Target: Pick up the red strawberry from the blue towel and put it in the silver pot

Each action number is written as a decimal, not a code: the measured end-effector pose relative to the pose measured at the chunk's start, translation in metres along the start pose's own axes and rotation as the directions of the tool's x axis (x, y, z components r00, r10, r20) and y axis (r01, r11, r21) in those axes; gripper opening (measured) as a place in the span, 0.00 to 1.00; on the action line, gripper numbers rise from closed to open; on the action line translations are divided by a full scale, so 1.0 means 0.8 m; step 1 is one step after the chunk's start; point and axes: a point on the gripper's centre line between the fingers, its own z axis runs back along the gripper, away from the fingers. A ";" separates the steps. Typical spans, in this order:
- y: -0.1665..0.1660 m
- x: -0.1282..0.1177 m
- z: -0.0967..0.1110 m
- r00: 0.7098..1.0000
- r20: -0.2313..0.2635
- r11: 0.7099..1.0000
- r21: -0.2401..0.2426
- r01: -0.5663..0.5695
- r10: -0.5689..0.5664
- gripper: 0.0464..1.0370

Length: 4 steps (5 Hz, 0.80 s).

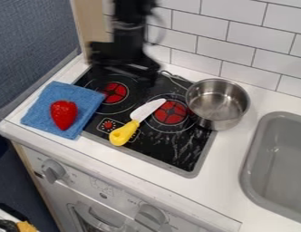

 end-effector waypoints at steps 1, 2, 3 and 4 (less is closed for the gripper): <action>0.066 -0.041 -0.027 0.993 -0.041 0.994 -0.013 -0.108 0.108 0.96; 0.118 -0.045 -0.040 0.974 -0.060 0.974 -0.036 -0.223 0.220 0.96; 0.125 -0.038 -0.049 0.967 -0.082 0.969 -0.032 -0.246 0.243 0.96; 0.122 -0.030 -0.059 0.962 -0.096 0.966 -0.014 -0.258 0.256 0.96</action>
